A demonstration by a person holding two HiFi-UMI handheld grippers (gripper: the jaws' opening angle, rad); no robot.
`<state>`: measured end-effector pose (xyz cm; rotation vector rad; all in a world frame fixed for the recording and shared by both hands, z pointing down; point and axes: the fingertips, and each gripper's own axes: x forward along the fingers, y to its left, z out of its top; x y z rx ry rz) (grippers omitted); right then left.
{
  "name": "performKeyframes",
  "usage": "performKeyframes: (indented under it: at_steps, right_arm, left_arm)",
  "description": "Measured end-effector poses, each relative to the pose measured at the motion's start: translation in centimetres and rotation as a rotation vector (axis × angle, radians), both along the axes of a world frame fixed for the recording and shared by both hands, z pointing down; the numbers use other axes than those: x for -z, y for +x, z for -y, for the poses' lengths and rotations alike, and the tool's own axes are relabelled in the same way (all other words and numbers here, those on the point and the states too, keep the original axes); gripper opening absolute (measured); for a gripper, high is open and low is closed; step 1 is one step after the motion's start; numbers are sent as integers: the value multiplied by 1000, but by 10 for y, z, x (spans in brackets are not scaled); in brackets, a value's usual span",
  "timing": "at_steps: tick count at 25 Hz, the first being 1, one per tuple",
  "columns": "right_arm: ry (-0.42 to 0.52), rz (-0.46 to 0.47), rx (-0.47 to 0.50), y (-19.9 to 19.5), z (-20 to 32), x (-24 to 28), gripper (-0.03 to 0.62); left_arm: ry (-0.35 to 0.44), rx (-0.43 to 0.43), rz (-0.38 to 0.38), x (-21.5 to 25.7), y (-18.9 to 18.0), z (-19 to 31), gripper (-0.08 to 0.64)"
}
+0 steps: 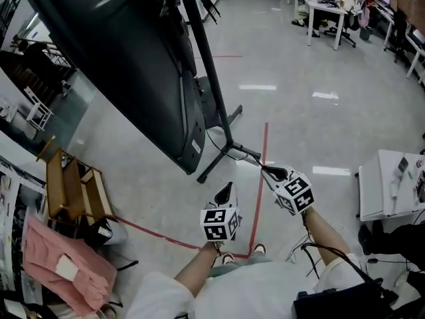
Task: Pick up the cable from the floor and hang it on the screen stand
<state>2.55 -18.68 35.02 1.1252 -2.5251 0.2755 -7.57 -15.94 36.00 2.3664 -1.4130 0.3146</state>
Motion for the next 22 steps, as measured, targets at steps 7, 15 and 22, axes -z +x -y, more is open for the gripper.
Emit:
performKeyframes:
  at_steps: [7,15,22]
  right_arm:
    - [123,-21,108,-6,35,74,35]
    - [196,-3,173,-17,69,121,35]
    - [240,-5,207,-18,120,148,35]
  left_arm:
    - [107,56,-3,59,6,27,3]
    - [136,105,-41,96,13,57,3]
    - [155,115,-34,109,31,103,3]
